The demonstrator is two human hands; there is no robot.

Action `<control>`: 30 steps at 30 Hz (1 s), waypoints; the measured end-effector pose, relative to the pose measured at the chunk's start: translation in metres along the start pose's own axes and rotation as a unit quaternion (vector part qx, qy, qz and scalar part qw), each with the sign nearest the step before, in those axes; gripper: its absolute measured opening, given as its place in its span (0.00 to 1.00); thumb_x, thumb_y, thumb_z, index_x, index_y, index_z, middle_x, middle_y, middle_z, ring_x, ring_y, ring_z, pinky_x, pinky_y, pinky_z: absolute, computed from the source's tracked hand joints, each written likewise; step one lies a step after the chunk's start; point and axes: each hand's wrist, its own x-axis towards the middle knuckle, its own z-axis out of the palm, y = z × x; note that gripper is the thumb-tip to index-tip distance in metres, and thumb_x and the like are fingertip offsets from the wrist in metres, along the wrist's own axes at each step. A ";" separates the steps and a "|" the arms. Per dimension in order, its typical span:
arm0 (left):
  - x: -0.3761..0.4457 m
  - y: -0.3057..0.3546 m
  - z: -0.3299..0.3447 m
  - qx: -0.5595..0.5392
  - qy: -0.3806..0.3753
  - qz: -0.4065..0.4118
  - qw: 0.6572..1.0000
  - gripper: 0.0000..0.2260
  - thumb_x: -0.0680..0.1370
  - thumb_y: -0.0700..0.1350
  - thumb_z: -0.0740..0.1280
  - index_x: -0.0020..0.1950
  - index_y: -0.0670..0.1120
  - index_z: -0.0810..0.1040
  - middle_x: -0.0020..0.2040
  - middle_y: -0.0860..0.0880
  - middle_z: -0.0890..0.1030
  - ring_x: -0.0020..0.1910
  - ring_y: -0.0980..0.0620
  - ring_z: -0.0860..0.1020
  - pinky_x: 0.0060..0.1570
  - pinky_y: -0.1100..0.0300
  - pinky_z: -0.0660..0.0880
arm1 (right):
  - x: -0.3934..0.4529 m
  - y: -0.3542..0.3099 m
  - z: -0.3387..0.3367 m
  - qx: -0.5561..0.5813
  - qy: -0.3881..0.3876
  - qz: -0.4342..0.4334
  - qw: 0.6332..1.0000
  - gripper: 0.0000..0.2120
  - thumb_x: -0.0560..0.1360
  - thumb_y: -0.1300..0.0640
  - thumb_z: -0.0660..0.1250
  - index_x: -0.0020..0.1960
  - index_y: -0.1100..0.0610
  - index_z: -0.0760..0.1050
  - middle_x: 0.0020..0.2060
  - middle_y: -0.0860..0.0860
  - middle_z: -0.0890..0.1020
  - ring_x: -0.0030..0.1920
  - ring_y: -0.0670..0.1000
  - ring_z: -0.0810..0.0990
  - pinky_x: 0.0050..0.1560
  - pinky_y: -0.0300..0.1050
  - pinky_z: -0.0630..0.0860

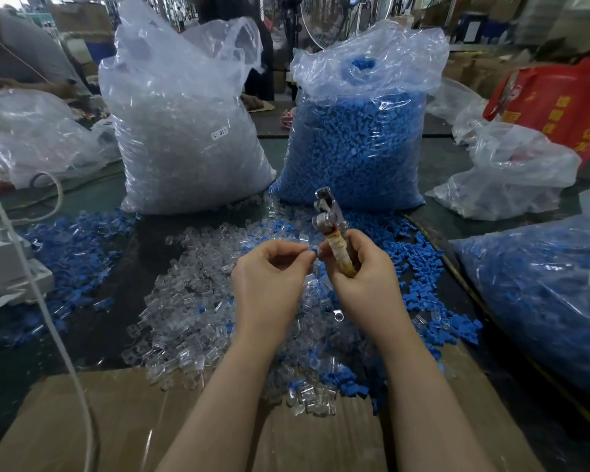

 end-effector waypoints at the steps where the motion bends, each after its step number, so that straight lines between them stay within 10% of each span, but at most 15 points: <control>1: 0.001 0.001 0.000 -0.022 0.000 -0.013 1.000 0.06 0.72 0.38 0.75 0.41 0.49 0.83 0.35 0.53 0.85 0.35 0.56 0.84 0.39 0.65 0.80 | 0.000 0.001 -0.003 0.001 -0.007 0.010 1.000 0.04 0.76 0.59 0.67 0.47 0.50 0.76 0.37 0.49 0.79 0.32 0.44 0.74 0.32 0.38 0.72; 9: 0.004 0.003 -0.005 -0.163 -0.005 -0.032 0.986 0.05 0.74 0.33 0.72 0.43 0.42 0.82 0.35 0.48 0.85 0.37 0.52 0.84 0.40 0.66 0.78 | -0.001 0.004 -0.015 -0.022 -0.100 0.057 0.993 0.07 0.72 0.58 0.66 0.48 0.60 0.75 0.39 0.61 0.77 0.36 0.55 0.71 0.39 0.62 0.73; 30: 0.003 0.005 -0.010 -0.155 -0.006 0.012 0.988 0.03 0.74 0.33 0.71 0.45 0.40 0.82 0.35 0.51 0.84 0.35 0.59 0.81 0.39 0.68 0.77 | -0.003 0.007 -0.013 -0.085 -0.163 0.068 0.981 0.08 0.70 0.64 0.63 0.44 0.52 0.72 0.30 0.41 0.75 0.27 0.43 0.68 0.32 0.43 0.65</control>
